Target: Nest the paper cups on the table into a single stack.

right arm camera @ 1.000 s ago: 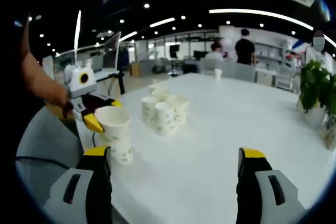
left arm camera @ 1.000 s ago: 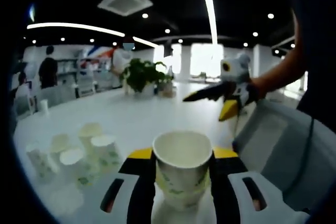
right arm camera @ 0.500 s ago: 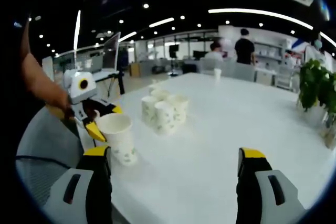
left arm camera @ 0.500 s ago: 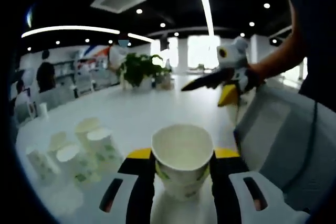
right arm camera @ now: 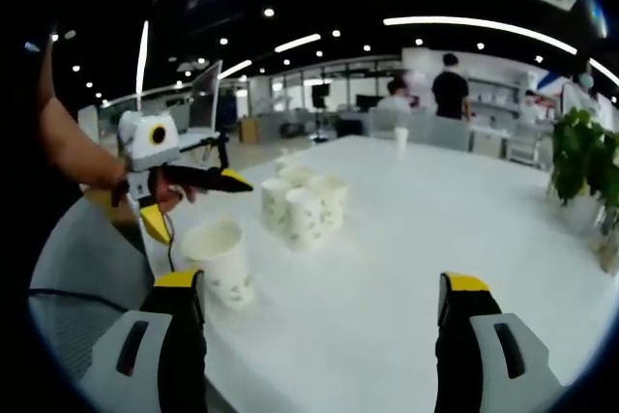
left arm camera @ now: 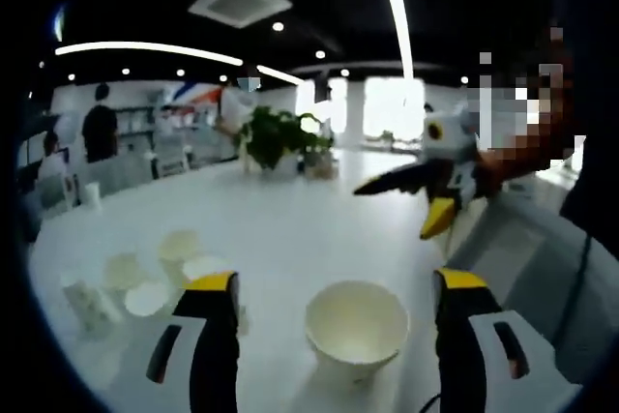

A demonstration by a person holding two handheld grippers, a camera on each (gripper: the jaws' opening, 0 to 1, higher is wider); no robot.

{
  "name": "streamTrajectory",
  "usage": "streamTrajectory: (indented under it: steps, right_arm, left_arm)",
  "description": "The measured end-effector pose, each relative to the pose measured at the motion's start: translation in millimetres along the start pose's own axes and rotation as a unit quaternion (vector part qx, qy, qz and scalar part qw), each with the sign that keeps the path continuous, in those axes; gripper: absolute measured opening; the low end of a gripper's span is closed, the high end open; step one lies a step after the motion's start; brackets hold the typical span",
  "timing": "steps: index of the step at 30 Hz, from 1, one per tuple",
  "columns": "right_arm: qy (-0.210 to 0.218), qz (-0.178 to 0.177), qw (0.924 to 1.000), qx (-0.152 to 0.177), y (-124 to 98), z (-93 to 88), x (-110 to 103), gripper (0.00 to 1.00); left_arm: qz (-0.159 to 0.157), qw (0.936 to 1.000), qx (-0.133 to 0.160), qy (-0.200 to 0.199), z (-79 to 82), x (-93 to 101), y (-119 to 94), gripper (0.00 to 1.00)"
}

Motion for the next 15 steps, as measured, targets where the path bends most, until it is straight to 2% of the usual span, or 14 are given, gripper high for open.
streamTrajectory:
  steps: [3, 6, 15]
  right_arm:
    - [-0.001, 0.001, 1.0, 0.001, 1, 1.9, 1, 0.99]
    - [-0.002, 0.002, 1.0, 0.004, 3, 3.1, 2, 0.99]
    - [-0.002, 0.003, 0.9999, 0.01, 6, 2.2, 1, 1.0]
  left_arm:
    - [0.024, 0.9994, -0.017, -0.02, 2.2, -5.0, -4, 0.94]
    - [0.043, 0.999, -0.003, -0.01, 8.4, -11.8, -11, 0.98]
    - [0.079, 0.9967, 0.005, -0.016, 20.2, -16.8, -38, 0.98]
Point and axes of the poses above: the point that each gripper's makers call its tool centre point, and the gripper's own axes: y roughly forward along the fingers, x roughly to its right, z roughly out of its top, the point moved 9 cm from there along -y, roughly backward along the fingers, and after that the axes turned 11 degrees about x, right-handed, at the moved point
